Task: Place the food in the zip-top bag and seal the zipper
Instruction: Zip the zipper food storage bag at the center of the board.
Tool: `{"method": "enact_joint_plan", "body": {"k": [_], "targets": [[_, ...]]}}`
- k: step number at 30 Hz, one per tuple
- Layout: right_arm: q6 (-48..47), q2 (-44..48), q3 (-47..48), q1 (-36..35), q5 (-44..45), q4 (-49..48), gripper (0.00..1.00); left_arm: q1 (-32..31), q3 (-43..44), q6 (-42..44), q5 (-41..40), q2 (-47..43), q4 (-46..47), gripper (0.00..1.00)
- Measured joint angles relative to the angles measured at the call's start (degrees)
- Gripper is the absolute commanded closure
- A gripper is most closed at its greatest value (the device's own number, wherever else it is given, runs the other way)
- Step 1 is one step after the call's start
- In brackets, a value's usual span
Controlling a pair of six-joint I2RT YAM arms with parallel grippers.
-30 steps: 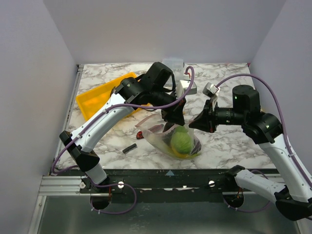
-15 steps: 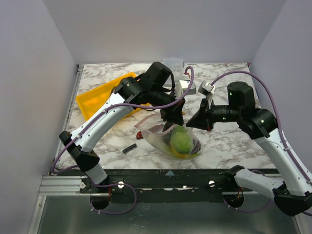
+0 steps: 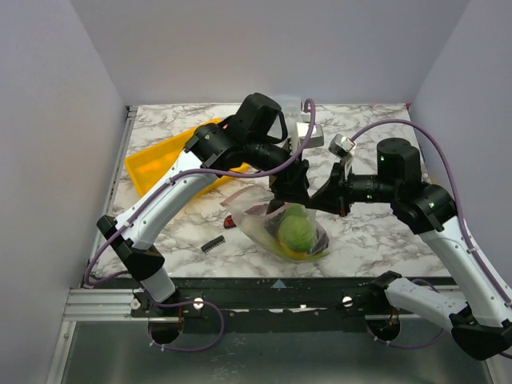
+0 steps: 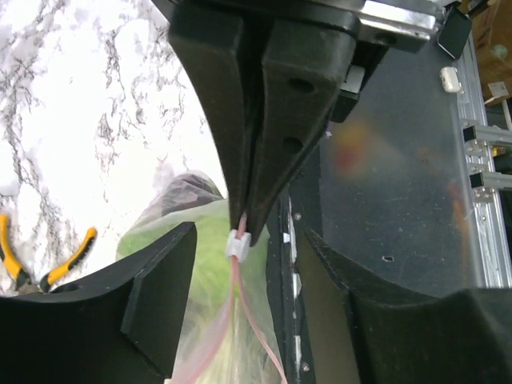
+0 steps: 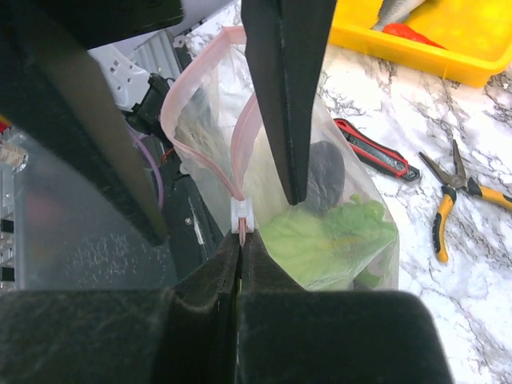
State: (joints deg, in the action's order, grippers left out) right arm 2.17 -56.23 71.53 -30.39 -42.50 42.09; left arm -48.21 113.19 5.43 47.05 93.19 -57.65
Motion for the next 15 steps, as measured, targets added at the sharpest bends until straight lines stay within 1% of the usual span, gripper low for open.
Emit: {"method": "enact_joint_plan", "body": {"k": [4,10,15], "targets": [[0.9,1.2,-0.6,0.0,0.0,-0.5,1.0,0.1,2.5,0.7,0.7,1.9,-0.1,0.55],[1.4,1.5,-0.7,0.0,0.0,-0.6,1.0,0.2,2.4,0.9,1.6,2.4,-0.4,0.56],[1.4,1.5,-0.7,0.0,0.1,-0.6,1.0,0.2,1.7,1.0,1.9,2.4,-0.6,0.67]]}}
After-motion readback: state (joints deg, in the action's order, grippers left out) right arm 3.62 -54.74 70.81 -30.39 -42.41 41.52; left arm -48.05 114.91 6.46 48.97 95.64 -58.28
